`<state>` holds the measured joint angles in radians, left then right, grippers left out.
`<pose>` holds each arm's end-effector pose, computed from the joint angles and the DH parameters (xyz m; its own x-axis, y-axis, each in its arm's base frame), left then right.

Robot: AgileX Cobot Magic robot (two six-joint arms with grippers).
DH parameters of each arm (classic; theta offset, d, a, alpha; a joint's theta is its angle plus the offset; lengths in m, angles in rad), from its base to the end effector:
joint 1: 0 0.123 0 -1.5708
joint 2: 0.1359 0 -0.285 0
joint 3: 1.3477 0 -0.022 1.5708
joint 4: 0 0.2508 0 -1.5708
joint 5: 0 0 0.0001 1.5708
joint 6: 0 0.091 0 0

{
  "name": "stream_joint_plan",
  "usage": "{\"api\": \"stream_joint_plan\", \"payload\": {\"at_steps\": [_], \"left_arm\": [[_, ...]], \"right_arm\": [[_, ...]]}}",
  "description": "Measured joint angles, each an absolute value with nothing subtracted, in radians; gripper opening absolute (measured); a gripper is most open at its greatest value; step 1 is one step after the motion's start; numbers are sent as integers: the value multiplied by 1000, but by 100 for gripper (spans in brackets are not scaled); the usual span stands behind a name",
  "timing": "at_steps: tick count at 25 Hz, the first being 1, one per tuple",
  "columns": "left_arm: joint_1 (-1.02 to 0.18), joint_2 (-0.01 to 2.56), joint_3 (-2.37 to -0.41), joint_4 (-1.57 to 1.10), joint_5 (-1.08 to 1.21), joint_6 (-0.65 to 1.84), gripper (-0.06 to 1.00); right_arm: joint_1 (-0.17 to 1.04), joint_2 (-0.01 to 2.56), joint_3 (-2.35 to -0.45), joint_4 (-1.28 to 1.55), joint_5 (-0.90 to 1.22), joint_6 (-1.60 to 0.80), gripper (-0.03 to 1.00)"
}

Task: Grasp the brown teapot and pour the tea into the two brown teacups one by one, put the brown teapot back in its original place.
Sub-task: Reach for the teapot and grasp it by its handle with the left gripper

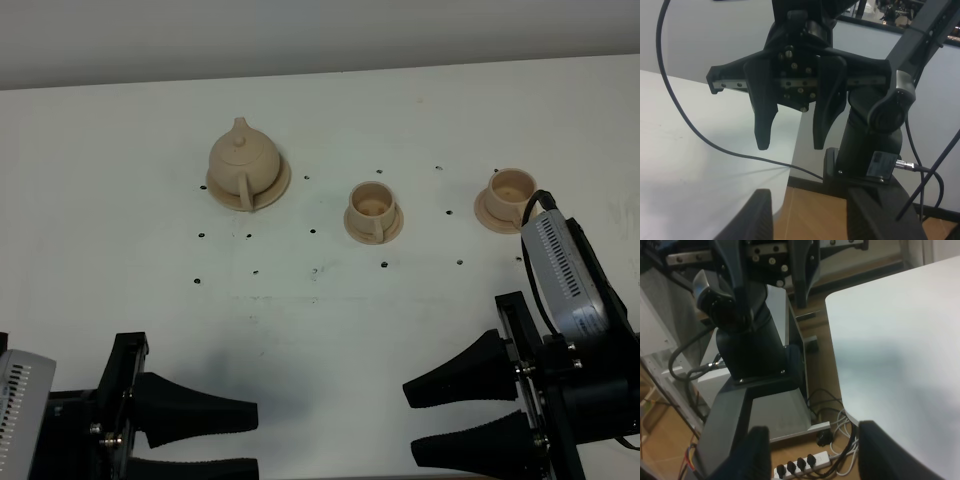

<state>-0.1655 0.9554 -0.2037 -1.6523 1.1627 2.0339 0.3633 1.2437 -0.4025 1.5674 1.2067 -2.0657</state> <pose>0.0968 -0.1006 0.2217 -0.2157 0.1413 -0.9662 0.9552 0.2361 -0.1787 0.1259 0.1389 0.2248 -0.1992 -0.2599 -0.9449 -0.9757 -0.0374 0.2159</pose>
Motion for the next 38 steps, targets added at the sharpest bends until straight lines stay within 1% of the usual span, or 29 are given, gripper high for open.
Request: {"api": "stream_joint_plan", "payload": {"at_steps": [16,28,33,38], "left_arm": [[-165,955,-204,-1652,1163,2030,37],[-165,955,-204,-1725,1168,2030,36],[-165,955,-275,-1752,1150,2002,36],[-165,955,-387,-1714,1027,1846,36]], "right_arm": [[363,1244,-402,1566,1207,-2065,42],[363,1244,-402,1567,1207,-2065,42],[363,1244,-402,1568,1207,-2065,42],[363,1244,-404,1579,1207,-2015,42]]}}
